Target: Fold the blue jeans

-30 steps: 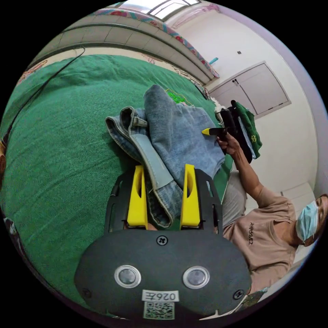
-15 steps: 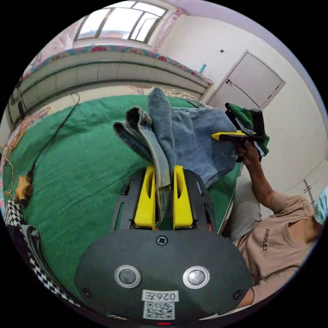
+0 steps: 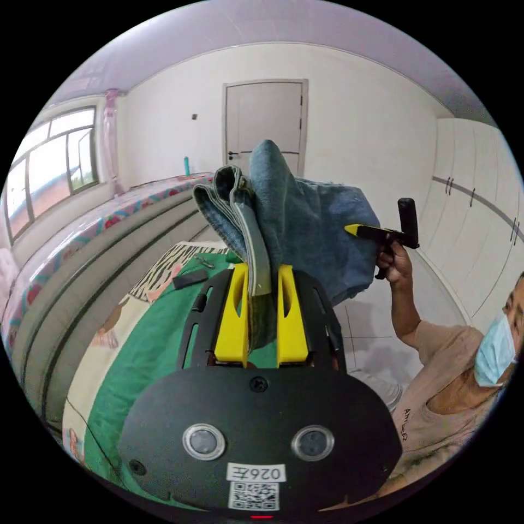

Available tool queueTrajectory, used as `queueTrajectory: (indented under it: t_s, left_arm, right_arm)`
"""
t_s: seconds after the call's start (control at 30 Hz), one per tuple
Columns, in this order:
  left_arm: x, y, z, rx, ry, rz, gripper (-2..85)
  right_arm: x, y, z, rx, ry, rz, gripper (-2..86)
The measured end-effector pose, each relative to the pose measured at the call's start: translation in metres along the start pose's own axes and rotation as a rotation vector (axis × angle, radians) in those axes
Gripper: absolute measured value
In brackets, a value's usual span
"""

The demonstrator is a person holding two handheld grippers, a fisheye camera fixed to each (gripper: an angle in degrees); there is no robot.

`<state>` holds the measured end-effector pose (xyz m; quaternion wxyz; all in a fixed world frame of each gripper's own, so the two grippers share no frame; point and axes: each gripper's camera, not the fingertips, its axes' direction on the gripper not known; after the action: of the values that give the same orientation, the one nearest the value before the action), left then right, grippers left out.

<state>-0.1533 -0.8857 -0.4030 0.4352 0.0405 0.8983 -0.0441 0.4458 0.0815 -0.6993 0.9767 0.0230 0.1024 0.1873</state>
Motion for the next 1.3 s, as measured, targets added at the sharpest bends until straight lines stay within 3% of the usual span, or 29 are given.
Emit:
queueTrajectory:
  t_s: [0.1,0.23,0.37,0.47,0.6,0.63,0.67,0.7,0.77,0.87,1.17,1.3]
  left_arm:
    - [0.009,-0.070,0.101,-0.081,0.102,-0.021,9.6]
    - [0.010,-0.087,0.224,-0.253,0.089,-0.299,4.0]
    - [0.063,-0.072,0.234,-0.036,0.012,-0.189,0.1]
    - [0.131,-0.058,0.235,0.124,-0.083,0.085,-0.7]
    - [0.186,-0.055,0.302,-0.052,-0.412,0.244,-1.0]
    - [0.193,-0.050,0.331,-0.162,-0.482,0.317,-1.0]
    - [0.197,-0.045,0.338,-0.153,-0.504,0.341,-1.0]
    - [0.203,-0.037,0.345,-0.142,-0.553,0.373,-1.0]
    - [0.211,-0.032,0.344,-0.134,-0.578,0.400,-1.0]
    - [0.214,-0.029,0.326,-0.125,-0.512,0.383,-0.8]
    - [0.183,0.015,0.204,-0.070,-0.460,0.201,-0.7]
    - [0.151,0.072,0.119,-0.093,-0.339,0.065,-0.5]
  right_arm:
    - [0.080,-0.003,-0.041,0.022,0.107,0.170,1.6]
    - [0.185,0.021,-0.053,-0.133,0.406,0.423,6.1]
    - [0.160,0.061,-0.115,0.155,0.479,0.331,5.0]
    - [0.105,0.053,-0.124,0.246,0.622,0.106,1.5]
    - [0.081,0.021,-0.064,-0.001,0.586,-0.121,-0.8]
    - [0.087,0.015,-0.032,-0.187,0.638,-0.165,-1.0]
    - [0.098,0.018,-0.005,-0.332,0.717,-0.201,-1.2]
    - [0.102,0.021,-0.001,-0.337,0.711,-0.210,-1.3]
    - [0.110,0.029,-0.020,-0.178,0.576,-0.125,-1.4]
    - [0.108,0.026,-0.033,-0.139,0.489,-0.067,-1.4]
    - [0.035,-0.007,-0.029,-0.160,0.603,-0.066,-1.3]
    - [-0.039,-0.012,-0.053,0.018,0.711,-0.123,-1.1]
